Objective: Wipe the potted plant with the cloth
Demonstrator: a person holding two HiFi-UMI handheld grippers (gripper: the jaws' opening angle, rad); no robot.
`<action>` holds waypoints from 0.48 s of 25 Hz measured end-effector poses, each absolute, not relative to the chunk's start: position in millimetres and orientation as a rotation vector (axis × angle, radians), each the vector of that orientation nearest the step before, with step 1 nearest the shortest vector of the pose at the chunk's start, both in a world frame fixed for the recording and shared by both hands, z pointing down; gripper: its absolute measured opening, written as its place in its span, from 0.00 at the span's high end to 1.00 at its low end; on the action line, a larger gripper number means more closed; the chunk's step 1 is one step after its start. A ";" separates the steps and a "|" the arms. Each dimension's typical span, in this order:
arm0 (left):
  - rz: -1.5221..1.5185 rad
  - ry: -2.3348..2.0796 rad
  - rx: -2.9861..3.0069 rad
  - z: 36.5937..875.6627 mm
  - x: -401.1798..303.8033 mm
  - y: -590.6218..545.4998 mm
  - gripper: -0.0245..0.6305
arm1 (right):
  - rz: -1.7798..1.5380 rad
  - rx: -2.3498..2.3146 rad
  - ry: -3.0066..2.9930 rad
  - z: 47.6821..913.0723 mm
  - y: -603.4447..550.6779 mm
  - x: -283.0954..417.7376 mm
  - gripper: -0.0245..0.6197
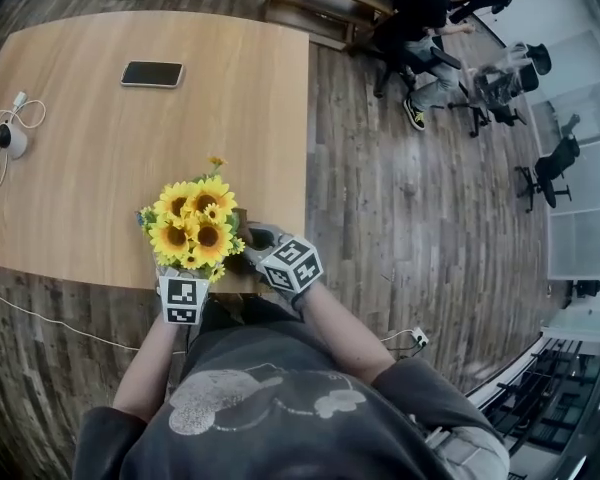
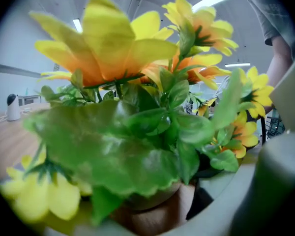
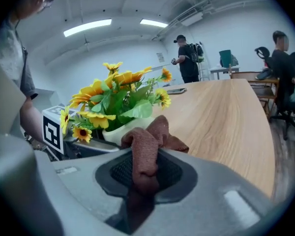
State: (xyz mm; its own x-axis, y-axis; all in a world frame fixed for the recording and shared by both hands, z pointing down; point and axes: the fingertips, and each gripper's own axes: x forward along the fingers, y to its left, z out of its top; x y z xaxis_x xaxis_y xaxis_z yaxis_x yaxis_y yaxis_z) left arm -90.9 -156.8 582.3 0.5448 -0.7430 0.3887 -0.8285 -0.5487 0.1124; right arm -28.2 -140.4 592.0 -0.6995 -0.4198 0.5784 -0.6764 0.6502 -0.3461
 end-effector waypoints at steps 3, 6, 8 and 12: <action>0.422 -1.339 2.495 580.5 -95.1 -150.0 0.00 | 0.787 0.969 -2.434 581.6 -150.1 -13.3 0.85; 0.439 -1.397 2.448 580.8 -101.9 -124.9 0.00 | 0.801 1.058 -2.455 569.0 -150.8 10.3 0.85; 0.435 -1.452 2.406 577.7 -106.5 -105.7 0.00 | 0.803 1.079 -2.482 560.6 -149.9 23.8 0.85; 0.422 -1.546 2.310 574.1 -107.0 -68.6 0.01 | 0.788 1.064 -2.552 548.2 -137.9 44.4 0.85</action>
State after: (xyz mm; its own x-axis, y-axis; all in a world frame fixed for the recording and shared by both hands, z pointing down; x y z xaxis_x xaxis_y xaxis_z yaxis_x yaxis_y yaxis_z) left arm -107.0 -68.6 574.1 0.3678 -0.8306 0.4180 -0.9279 -0.3576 0.1058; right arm 44.4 -137.9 548.2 -0.6956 -0.5736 0.4327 -0.7176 0.5833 -0.3804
